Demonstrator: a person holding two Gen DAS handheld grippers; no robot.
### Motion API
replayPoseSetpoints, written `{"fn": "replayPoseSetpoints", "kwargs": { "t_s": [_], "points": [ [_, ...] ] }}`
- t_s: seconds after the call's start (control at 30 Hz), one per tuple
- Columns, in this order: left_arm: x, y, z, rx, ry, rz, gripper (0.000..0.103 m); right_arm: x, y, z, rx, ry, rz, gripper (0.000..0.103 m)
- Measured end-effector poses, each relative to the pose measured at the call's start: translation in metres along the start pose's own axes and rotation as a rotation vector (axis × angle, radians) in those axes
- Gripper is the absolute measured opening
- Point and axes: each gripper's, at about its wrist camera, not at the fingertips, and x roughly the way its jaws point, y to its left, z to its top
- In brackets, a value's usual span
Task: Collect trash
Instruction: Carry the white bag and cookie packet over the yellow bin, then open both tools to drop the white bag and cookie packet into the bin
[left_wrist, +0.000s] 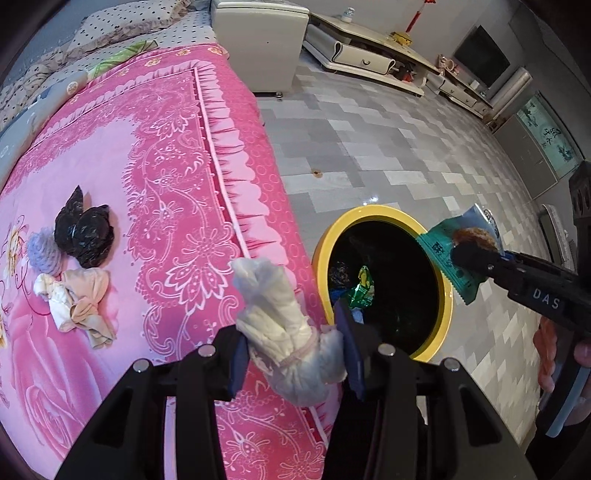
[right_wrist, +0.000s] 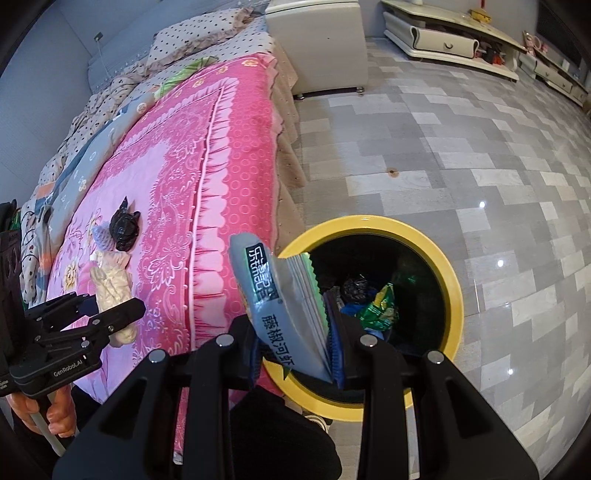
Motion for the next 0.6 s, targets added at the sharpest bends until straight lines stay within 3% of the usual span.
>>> {"fn": "replayPoseSetpoints", "kwargs": {
  "t_s": [0.6],
  "points": [
    [0.052,-0.082,0.009,0.076,0.068,-0.073,0.041,0.009,-0.079,-0.011,0.14,0.022,-0.052,0.029]
  ]
}}
